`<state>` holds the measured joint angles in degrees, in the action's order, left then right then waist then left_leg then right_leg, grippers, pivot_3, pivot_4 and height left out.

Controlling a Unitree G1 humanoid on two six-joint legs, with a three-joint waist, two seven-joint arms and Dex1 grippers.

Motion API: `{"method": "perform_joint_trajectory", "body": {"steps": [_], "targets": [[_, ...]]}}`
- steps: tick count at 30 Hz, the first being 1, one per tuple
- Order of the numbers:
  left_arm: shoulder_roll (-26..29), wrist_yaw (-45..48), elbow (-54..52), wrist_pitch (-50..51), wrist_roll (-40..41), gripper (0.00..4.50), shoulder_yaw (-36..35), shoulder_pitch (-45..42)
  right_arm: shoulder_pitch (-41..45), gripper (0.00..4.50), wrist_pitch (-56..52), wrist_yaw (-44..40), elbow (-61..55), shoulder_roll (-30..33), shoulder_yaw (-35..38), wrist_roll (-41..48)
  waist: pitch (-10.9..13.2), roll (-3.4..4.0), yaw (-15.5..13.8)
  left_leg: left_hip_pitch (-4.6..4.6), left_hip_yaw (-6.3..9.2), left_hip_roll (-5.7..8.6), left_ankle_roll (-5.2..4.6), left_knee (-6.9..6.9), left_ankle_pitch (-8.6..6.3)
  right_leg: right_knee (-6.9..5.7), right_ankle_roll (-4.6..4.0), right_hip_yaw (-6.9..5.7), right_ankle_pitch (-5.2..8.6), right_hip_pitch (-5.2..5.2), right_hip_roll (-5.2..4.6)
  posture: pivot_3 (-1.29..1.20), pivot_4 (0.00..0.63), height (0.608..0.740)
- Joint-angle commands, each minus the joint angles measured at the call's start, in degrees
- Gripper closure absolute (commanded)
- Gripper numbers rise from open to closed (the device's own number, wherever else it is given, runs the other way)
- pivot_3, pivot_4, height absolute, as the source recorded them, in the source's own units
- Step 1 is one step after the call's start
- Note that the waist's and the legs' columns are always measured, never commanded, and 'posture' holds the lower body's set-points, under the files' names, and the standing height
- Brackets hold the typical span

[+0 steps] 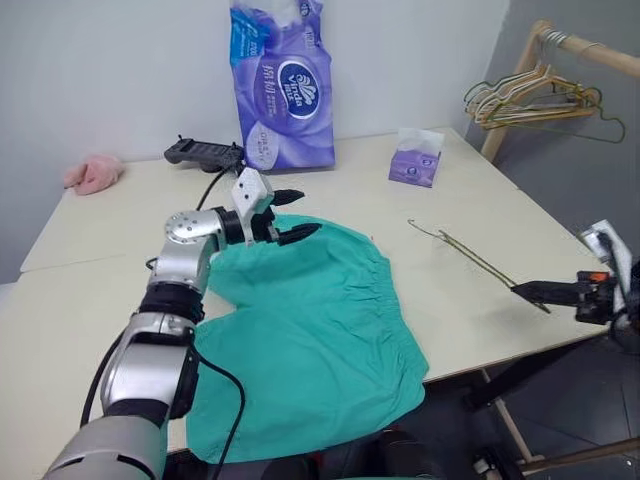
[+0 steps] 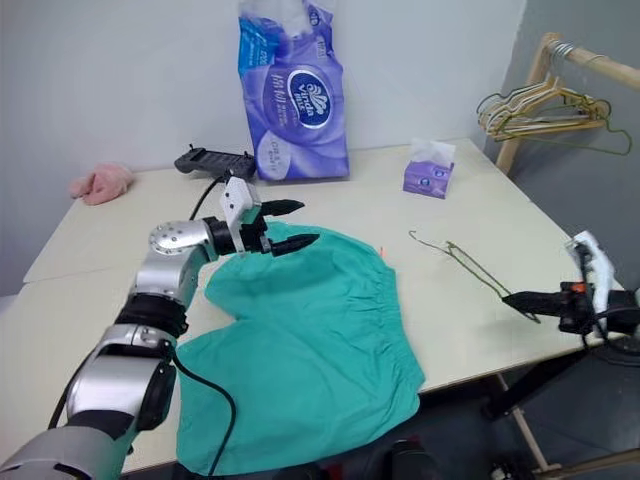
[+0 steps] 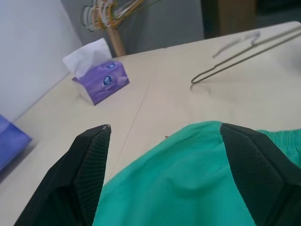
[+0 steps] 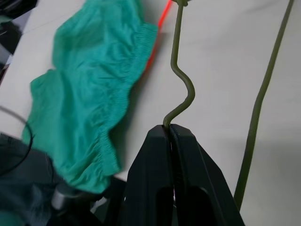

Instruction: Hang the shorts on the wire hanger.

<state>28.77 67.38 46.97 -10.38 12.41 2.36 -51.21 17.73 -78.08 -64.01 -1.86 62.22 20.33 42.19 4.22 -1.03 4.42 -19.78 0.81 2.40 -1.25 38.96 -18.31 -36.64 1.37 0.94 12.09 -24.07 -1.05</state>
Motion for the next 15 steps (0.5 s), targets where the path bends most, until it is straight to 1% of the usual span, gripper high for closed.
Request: {"method": "perform_joint_trajectory", "body": {"steps": [1,6,12,15], "targets": [[0.1,3.87,3.73,-3.95,-0.8,0.55,-0.57,-5.53,3.67,4.49,3.33,-6.4,0.23,2.8,-3.17,2.86,0.03,-0.05,0.44,0.01,0.02,0.0,0.0,0.01,0.0,-0.02,0.03,-0.01,-0.01,-0.01,0.0,-0.14,0.028,0.74],[-2.33,6.24,8.33,-6.8,-1.62,0.55,-0.7,-10.76,9.28,4.49,3.61,-7.73,2.51,3.13,-5.95,3.94,0.04,-0.05,0.42,-0.02,0.12,0.0,0.01,0.02,0.0,-0.01,0.06,0.06,-0.03,-0.08,-0.02,-0.14,0.027,0.74],[-4.09,10.16,10.9,-8.72,-2.3,0.55,-0.41,-13.0,10.57,4.49,3.21,-9.27,2.16,4.56,-7.19,4.98,0.04,-0.05,0.41,-0.12,0.21,-0.01,0.06,0.0,-0.05,-0.01,0.05,0.04,-0.04,-0.19,-0.1,-0.15,0.027,0.74],[-4.59,9.8,12.65,-9.75,-3.48,0.55,-0.42,-13.85,11.19,4.49,1.75,-7.05,2.83,3.31,-5.78,5.88,0.04,-0.05,0.41,-0.13,0.21,-0.01,0.06,0.0,-0.06,-0.04,0.05,0.04,-0.04,-0.22,-0.12,-0.17,0.03,0.74]]}}
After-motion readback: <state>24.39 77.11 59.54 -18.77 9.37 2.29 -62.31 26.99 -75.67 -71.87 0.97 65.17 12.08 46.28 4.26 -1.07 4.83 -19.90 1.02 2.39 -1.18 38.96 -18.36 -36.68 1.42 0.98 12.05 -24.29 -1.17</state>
